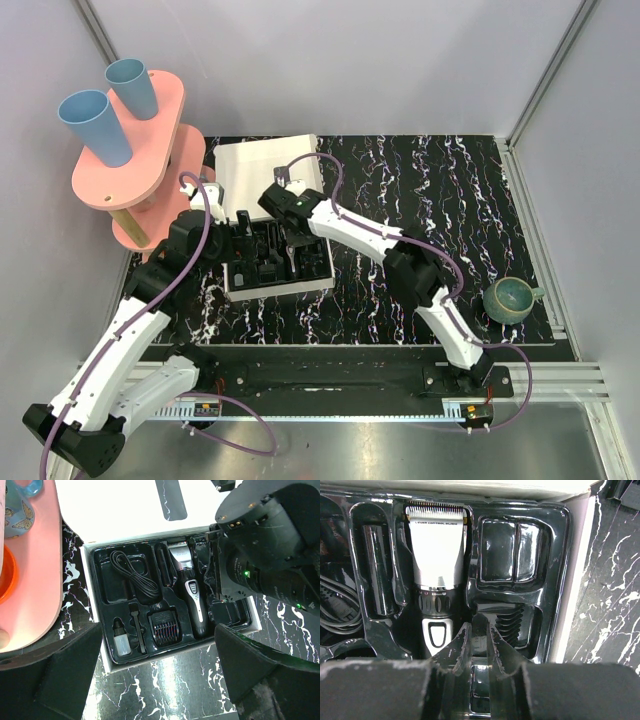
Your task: Sort the hair-cutting tools
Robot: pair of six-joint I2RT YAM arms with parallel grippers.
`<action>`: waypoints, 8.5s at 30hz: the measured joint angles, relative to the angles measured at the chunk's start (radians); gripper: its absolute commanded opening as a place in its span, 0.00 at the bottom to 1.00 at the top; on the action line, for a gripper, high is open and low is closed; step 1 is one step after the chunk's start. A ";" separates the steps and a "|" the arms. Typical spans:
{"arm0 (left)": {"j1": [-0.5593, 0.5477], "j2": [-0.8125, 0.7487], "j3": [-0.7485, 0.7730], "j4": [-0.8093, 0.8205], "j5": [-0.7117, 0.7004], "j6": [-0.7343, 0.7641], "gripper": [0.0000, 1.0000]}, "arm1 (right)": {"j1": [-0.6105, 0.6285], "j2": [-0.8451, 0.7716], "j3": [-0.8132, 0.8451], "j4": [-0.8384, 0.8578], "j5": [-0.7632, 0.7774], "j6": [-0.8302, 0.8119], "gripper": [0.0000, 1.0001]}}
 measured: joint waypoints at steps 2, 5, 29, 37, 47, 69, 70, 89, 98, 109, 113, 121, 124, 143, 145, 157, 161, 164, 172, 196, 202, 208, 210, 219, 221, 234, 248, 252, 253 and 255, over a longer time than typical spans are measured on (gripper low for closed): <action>0.000 0.000 0.000 0.000 0.000 0.000 0.99 | 0.000 0.026 0.047 -0.040 0.005 -0.003 0.19; 0.000 0.000 0.000 0.000 0.000 0.000 0.99 | 0.001 0.059 0.105 -0.092 0.016 -0.007 0.18; 0.000 0.000 0.000 0.000 -0.011 -0.001 0.99 | 0.001 0.139 0.212 -0.190 0.065 -0.048 0.45; 0.000 0.001 0.000 0.000 -0.020 -0.001 0.99 | -0.010 0.074 0.192 -0.175 0.066 -0.051 0.53; 0.000 0.010 0.000 0.000 -0.026 -0.001 0.99 | -0.117 -0.158 0.021 -0.071 0.039 -0.059 0.65; 0.001 0.034 0.000 0.000 -0.029 -0.001 0.99 | -0.412 0.005 -0.072 0.112 -0.207 -0.150 0.89; 0.001 0.034 0.000 0.000 -0.030 -0.001 0.99 | -0.412 0.016 -0.061 0.111 -0.214 -0.151 0.89; 0.001 0.034 0.000 0.000 -0.035 -0.001 0.99 | -0.422 0.303 0.376 -0.114 -0.243 -0.222 0.82; 0.001 0.034 0.000 0.000 -0.035 -0.001 0.99 | -0.425 0.304 0.375 -0.136 -0.245 -0.229 0.48; 0.001 0.038 0.000 0.001 -0.027 -0.009 0.99 | -0.428 0.210 0.207 -0.060 -0.220 -0.204 0.28; 0.001 0.034 -0.014 0.037 0.032 -0.038 0.99 | -0.428 0.082 0.014 0.008 -0.201 -0.172 0.28; -0.069 -0.006 -0.235 0.374 0.243 -0.212 0.99 | -0.430 -0.398 -0.402 0.206 -0.225 -0.034 0.28; -0.188 0.018 -0.265 0.498 0.239 -0.225 0.99 | -0.431 -0.571 -0.498 0.275 -0.298 0.059 0.27; -0.452 0.380 -0.199 1.108 0.108 -0.154 0.62 | -0.431 -1.046 -0.805 0.492 -0.565 0.554 0.24; -0.460 0.385 -0.195 1.132 0.087 -0.153 0.59 | -0.431 -1.065 -0.806 0.497 -0.567 0.575 0.24; -0.524 0.385 -0.172 1.252 -0.023 -0.131 0.47 | -0.431 -1.085 -0.816 0.508 -0.590 0.629 0.24; -0.523 0.386 -0.153 1.254 -0.054 -0.121 0.40 | -0.431 -1.085 -0.816 0.509 -0.590 0.629 0.24; -0.524 0.394 -0.129 1.257 -0.082 -0.115 0.39 | -0.431 -1.085 -0.816 0.509 -0.590 0.629 0.24; -0.524 0.459 -0.055 1.250 -0.106 -0.105 0.32 | -0.431 -1.085 -0.816 0.509 -0.591 0.629 0.24; -0.523 0.504 0.018 1.162 -0.145 -0.114 0.00 | -0.439 -1.075 -0.818 0.538 -0.586 0.630 0.59; -0.521 0.506 0.042 1.090 -0.153 -0.114 0.00 | -0.439 -1.075 -0.837 0.542 -0.583 0.616 0.97; -0.463 0.498 0.068 0.943 -0.057 -0.156 0.00 | -0.438 -1.094 -0.899 0.524 -0.509 0.569 1.00; -0.408 0.494 0.074 0.856 0.003 -0.187 0.00 | -0.438 -1.112 -0.912 0.504 -0.472 0.542 1.00; -0.085 0.567 0.200 0.441 0.308 -0.256 0.00 | -0.439 -1.208 -0.944 0.454 -0.338 0.420 1.00; -0.036 0.639 0.255 0.388 0.371 -0.256 0.00 | -0.439 -1.216 -0.966 0.454 -0.327 0.405 1.00; 0.065 1.003 0.389 0.274 0.612 -0.269 0.00 | -0.439 -1.248 -1.099 0.387 -0.317 0.373 1.00; 0.090 1.044 0.409 0.296 0.659 -0.311 0.00 | -0.439 -1.276 -1.109 0.373 -0.315 0.357 0.99; 0.092 1.069 0.409 0.319 0.664 -0.323 0.00 | -0.439 -1.276 -1.113 0.372 -0.316 0.355 0.99; 0.092 1.071 0.409 0.319 0.664 -0.324 0.00 | -0.439 -1.276 -1.114 0.371 -0.316 0.355 0.99; 0.093 1.075 0.409 0.323 0.667 -0.327 0.00 | -0.439 -1.276 -1.114 0.370 -0.316 0.354 0.99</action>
